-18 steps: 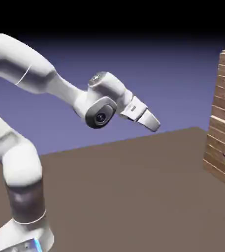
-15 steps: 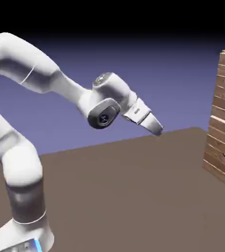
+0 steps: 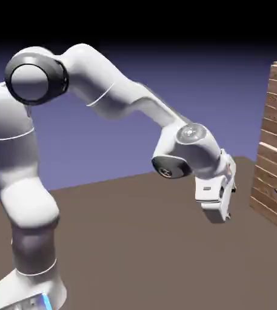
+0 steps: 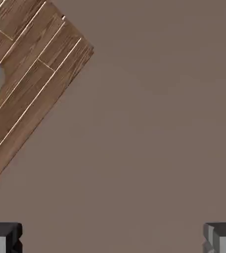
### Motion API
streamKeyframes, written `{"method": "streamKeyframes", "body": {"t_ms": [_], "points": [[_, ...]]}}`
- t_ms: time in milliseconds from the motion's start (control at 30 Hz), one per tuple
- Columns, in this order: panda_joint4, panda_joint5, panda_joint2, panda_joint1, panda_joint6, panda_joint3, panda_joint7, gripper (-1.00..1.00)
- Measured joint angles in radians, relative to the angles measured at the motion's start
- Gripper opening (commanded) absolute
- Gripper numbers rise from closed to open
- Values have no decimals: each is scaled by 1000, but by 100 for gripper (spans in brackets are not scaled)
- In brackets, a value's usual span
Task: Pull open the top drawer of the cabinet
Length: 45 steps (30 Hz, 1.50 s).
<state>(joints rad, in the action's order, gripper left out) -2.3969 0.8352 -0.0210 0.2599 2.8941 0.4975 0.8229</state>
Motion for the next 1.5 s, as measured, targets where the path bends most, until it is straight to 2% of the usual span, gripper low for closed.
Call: {"method": "streamKeyframes", "body": {"t_ms": [1500], "points": [[968, 1957, -1385, 592, -335, 1166, 192, 0]]}}
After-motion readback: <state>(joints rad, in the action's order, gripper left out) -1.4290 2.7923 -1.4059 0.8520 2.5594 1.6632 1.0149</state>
